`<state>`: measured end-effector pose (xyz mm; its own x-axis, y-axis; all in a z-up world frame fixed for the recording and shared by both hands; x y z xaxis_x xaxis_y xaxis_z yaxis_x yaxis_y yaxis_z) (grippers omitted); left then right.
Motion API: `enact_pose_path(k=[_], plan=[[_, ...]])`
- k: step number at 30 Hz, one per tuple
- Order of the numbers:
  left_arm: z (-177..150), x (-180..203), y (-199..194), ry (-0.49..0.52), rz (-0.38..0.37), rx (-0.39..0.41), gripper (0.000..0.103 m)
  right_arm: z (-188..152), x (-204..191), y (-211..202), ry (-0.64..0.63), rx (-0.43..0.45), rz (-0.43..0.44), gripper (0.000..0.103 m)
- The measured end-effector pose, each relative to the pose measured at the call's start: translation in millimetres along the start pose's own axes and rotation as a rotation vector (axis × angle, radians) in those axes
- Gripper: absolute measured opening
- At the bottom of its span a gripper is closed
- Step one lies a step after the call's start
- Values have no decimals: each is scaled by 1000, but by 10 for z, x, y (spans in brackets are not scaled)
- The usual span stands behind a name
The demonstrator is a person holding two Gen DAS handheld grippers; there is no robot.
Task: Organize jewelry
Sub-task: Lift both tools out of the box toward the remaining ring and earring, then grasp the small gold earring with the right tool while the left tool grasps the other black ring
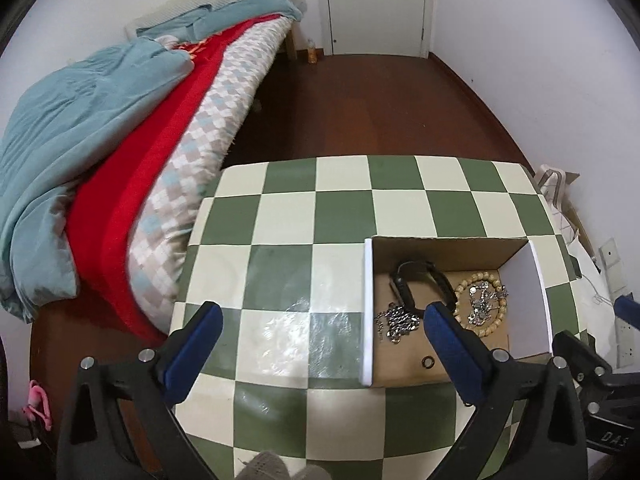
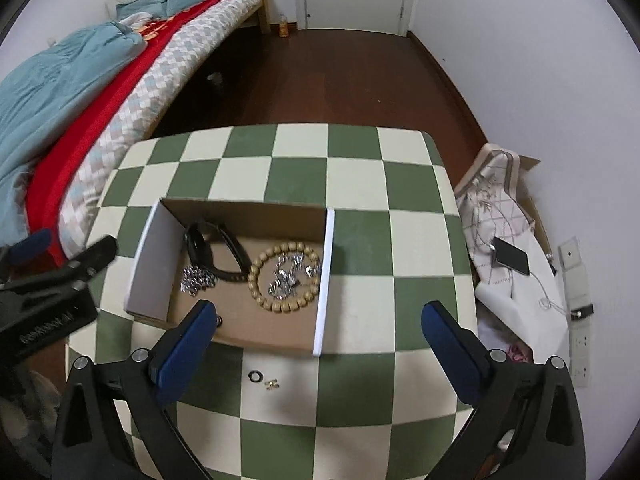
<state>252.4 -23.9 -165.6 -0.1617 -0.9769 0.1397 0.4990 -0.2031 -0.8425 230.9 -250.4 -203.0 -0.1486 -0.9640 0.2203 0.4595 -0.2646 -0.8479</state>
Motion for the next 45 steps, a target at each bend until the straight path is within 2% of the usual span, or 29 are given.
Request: enact_pose_path(k=[7,19,23,27,30,34,36,37,38,42,45], plan=[[-138,5,-351,31,33,65,102,-178,1,-173,40,37,-19,103],[-362,127,-1166,49,57,211,102,-356,90,-1021,84,194,-54,103],[-445,158,-1323,53,56,238,102,-450,107,-1247,101,224,-38,103],[-539,128,-1406,45,95,277,102,-560,119,-1369,125,239,-10,103],[-654,56,-1337,31,145,287,102,-692,116,-1295,142,228,12,103],[-826,-57,-1099,39,227,249,102,-939,69,-926,158,179,30,103],[-909,-116,-989,40,268,228,102,-1058,22,-663,161,148,51,92],[-954,-152,-890,41,292,211,102,-1101,-6,-527,162,131,63,73],[-986,-171,-836,42,307,202,102,-1141,-40,-385,161,115,75,59],[-1099,-262,-583,53,364,157,102,-1244,-198,66,150,93,97,58],[-1149,-318,-438,42,367,125,102,-1287,-321,318,124,97,102,58]])
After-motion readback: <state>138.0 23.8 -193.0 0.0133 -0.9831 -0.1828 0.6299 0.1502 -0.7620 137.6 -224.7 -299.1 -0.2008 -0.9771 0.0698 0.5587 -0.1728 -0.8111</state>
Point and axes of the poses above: each gripper's, at about its wrist camera, not at the fingertips, and y roughly the way its jaws point, x to its right, z to its top, the point moved 5 cm from there along y, roughly the way its jaws point, and after that the axes turned 14 degrees about -z, right-handed, at the moved point
